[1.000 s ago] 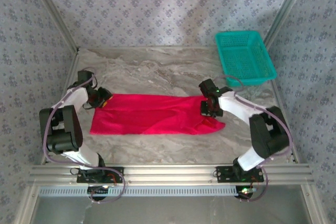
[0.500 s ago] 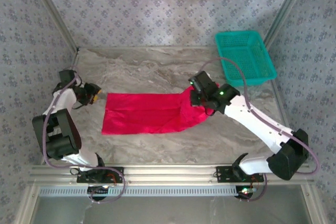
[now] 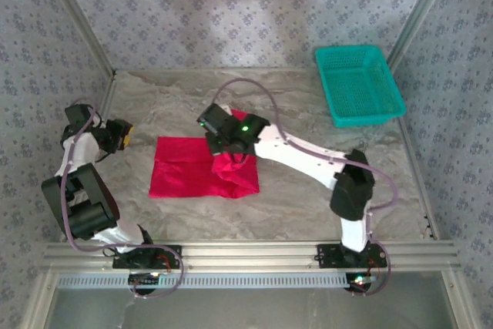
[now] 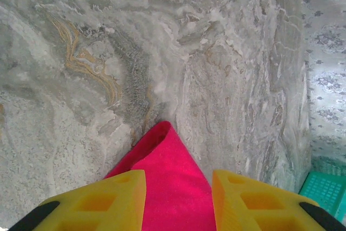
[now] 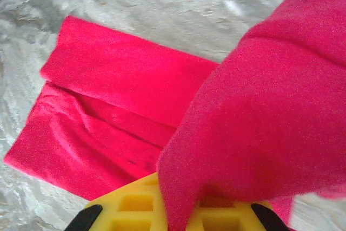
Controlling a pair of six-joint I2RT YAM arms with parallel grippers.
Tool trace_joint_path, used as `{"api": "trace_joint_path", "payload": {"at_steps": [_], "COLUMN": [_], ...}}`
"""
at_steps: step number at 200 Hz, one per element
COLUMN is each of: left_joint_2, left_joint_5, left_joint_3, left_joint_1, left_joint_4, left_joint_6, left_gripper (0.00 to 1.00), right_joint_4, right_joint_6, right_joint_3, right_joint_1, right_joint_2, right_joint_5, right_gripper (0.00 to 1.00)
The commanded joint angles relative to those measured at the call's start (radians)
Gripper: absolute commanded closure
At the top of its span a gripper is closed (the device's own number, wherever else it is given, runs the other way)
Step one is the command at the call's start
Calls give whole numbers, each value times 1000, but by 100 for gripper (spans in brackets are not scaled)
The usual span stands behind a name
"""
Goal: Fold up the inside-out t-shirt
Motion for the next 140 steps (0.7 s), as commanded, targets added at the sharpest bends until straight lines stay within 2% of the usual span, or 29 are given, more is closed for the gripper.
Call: {"api": "trace_joint_path", "payload": {"at_steps": [1, 35, 58, 64, 87, 94, 98, 117, 140], "left_joint_2": [-47, -51, -62, -66, -82, -87, -90, -112, -147], "left_joint_5": [28, 37, 41, 41, 42, 43, 42, 35, 27], "left_joint_3": [11, 6, -7, -11, -21, -24, -25, -32, -56], "left_joint_1": [17, 33, 45, 51, 66, 66, 95, 101, 66], "left_joint_4": [-17, -21, -20, -20, -29, -31, -33, -42, -26], "left_joint_6": [-8, -6, -4, -3, 7, 9, 12, 27, 31], "left_gripper": [63, 63, 63, 63, 63, 63, 63, 64, 64], "right_joint_4": [-18, -36, -52, -63, -123, -143, -157, -178, -102], "right_joint_6": [14, 7, 10, 13, 16, 16, 16, 11, -7], "right_joint_3": [136, 277, 372, 407, 569, 600, 612, 568, 325], "right_joint_1": [26, 52, 66, 69, 87, 93, 95, 98, 83], "right_joint_2": [97, 241, 348, 378, 465, 468, 463, 385, 200], "right_joint_5": [-41, -91, -144, -165, -255, -268, -271, -256, -200], "right_gripper": [98, 98, 91, 84, 48, 43, 41, 39, 38]}}
